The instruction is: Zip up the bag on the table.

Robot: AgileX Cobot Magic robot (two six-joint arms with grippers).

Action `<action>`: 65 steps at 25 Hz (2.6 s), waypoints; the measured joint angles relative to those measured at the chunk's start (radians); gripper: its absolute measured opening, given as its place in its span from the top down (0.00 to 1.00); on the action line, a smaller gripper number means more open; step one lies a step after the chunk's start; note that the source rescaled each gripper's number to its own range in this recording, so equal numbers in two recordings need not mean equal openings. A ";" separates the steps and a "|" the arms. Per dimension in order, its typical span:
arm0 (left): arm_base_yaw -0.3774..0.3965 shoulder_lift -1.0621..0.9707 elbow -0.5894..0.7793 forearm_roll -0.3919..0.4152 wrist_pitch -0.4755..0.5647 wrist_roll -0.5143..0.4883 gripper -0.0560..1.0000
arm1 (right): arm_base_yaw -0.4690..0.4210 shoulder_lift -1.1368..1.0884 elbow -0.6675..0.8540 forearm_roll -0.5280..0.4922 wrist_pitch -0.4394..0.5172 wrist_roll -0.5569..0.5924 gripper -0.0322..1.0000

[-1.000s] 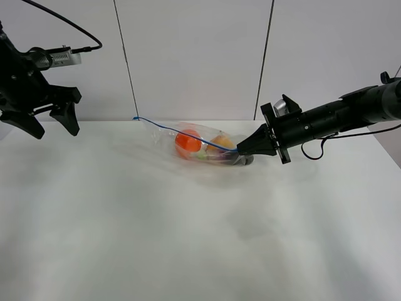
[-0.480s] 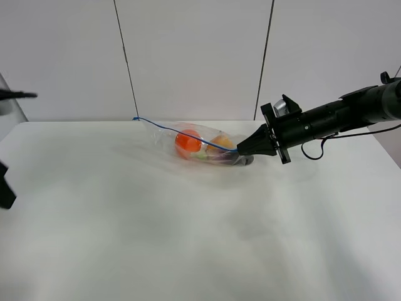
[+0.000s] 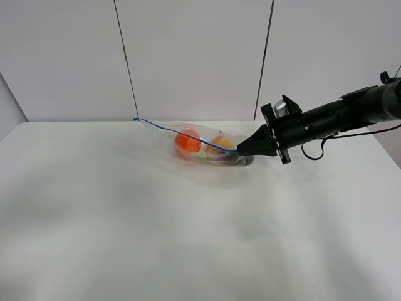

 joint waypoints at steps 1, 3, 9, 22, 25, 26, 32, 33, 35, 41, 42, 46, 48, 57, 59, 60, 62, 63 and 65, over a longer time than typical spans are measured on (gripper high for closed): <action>0.000 -0.032 0.000 0.000 0.000 -0.001 0.12 | 0.000 0.000 0.000 0.000 0.000 0.000 0.97; 0.000 -0.086 0.001 -0.003 0.000 -0.001 0.12 | 0.000 0.000 0.000 -0.008 0.000 0.000 0.97; 0.000 -0.236 0.001 -0.003 0.000 -0.002 0.12 | 0.000 0.000 0.000 -0.025 0.000 0.015 0.94; 0.000 -0.399 0.001 -0.004 0.000 -0.002 0.12 | 0.000 0.000 -0.212 -0.421 0.006 0.227 0.02; 0.000 -0.399 0.001 -0.004 0.000 -0.002 0.12 | 0.002 0.000 -0.342 -0.637 0.006 0.374 0.01; 0.000 -0.399 0.001 -0.004 0.000 -0.002 0.12 | 0.003 0.000 -0.376 -0.710 0.005 0.407 0.01; 0.000 -0.399 0.001 -0.003 0.000 -0.002 0.12 | 0.009 -0.003 -0.498 -1.002 0.006 0.535 0.01; 0.000 -0.399 0.001 -0.003 0.000 -0.002 0.12 | 0.011 -0.005 -0.499 -1.026 0.005 0.539 0.01; 0.000 -0.399 0.001 -0.003 0.000 -0.002 0.12 | 0.011 -0.013 -0.492 -1.066 0.006 0.546 0.01; 0.000 -0.399 0.001 -0.003 0.000 -0.002 0.12 | 0.011 -0.126 -0.387 -1.103 0.006 0.583 0.01; 0.000 -0.399 0.001 -0.003 0.000 -0.002 0.12 | 0.011 -0.193 -0.332 -1.126 0.007 0.603 0.01; 0.000 -0.399 0.001 -0.003 0.000 -0.003 0.12 | 0.011 -0.359 -0.200 -1.145 0.007 0.620 0.01; 0.000 -0.399 0.001 -0.003 0.001 -0.003 0.12 | 0.011 -0.457 -0.127 -1.145 0.007 0.623 0.01; 0.000 -0.399 0.001 -0.003 0.001 -0.003 0.12 | 0.011 -0.968 0.345 -1.130 0.006 0.635 0.01; 0.000 -0.399 0.001 -0.003 0.001 -0.003 0.12 | 0.011 -1.107 0.469 -1.130 -0.022 0.638 0.01; 0.000 -0.399 0.001 -0.003 0.001 -0.003 0.12 | 0.011 -1.167 0.528 -1.130 -0.049 0.638 0.01; 0.000 -0.399 0.001 -0.003 0.001 -0.003 0.12 | 0.011 -1.309 0.628 -1.130 -0.095 0.638 0.01; 0.000 -0.399 0.001 -0.003 0.001 -0.003 0.12 | 0.011 -1.367 0.674 -1.130 -0.110 0.638 0.01; 0.000 -0.399 0.001 -0.003 0.001 -0.003 0.12 | 0.011 -1.515 0.745 -1.130 -0.129 0.639 0.01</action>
